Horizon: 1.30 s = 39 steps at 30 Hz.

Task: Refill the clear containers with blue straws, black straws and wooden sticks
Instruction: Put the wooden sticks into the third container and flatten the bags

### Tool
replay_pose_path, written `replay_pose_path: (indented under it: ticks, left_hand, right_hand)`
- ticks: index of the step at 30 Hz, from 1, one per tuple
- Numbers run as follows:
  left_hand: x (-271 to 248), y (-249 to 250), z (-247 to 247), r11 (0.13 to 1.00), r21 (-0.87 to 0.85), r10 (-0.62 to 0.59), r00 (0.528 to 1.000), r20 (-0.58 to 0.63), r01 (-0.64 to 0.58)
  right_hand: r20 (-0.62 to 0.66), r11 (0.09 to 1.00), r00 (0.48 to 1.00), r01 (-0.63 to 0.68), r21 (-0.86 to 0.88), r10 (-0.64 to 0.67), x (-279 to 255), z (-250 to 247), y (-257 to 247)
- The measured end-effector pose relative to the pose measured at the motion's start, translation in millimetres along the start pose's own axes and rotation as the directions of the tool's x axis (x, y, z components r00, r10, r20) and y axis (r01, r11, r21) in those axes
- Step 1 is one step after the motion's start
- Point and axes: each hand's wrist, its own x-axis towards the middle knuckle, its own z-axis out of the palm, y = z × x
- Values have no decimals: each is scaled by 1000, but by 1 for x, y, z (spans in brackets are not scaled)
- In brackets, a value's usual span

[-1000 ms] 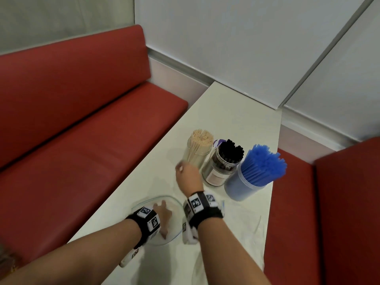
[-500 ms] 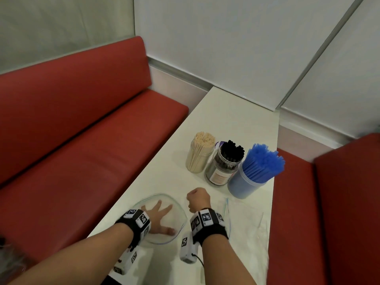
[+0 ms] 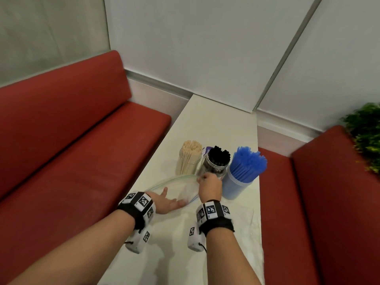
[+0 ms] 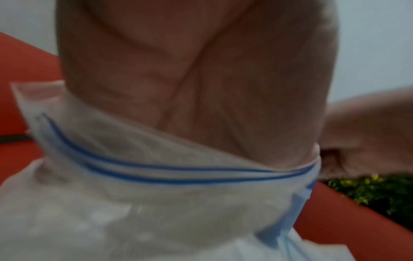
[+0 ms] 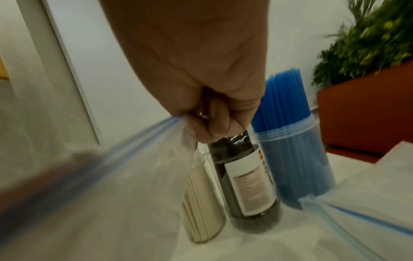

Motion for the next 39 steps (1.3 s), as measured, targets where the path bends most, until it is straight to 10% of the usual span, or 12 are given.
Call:
replay_pose_path:
  ticks: [5,9,12,15,19,26,33,36,39]
  left_hand:
    - [-13,-2,-33,995,63,77,996,-33,-75]
    - [-19,1,-38,952,290,116,992,-38,-100]
    - [-12,-4,-38,958,-187,222,975,-2,-219]
    - [-4,-7,-44,463,-839,405,910,-87,-286]
    - [-1,-3,-61,176,-893,468,833,-295,-415]
    - [-5,2,-77,260,-780,155,822,-548,-570]
    - [-7,-27,-101,196,-706,-183,682,-708,-681]
    - [-16,-27,-107,-15,-779,-189,767,-613,-627]
    - [-20,-42,-108,-296,-835,74,861,-504,-464]
  right_hand:
    - [-100,997,994,-32,72,39,6,-29,12]
    - [7,885,997,-67,461,72,6,-40,2]
    - [105,685,994,-47,727,-43,1,-41,-15]
    - [97,818,988,41,574,-118,0,-38,-17]
    - [248,914,950,77,398,-188,-9,-17,-9]
    - [58,975,980,181,131,-190,-11,-20,-21]
    - [-324,865,946,159,477,5,-25,-39,-4]
    - [-379,763,923,193,617,73,-31,-42,2]
    - [-312,660,950,212,721,35,-32,-53,21]
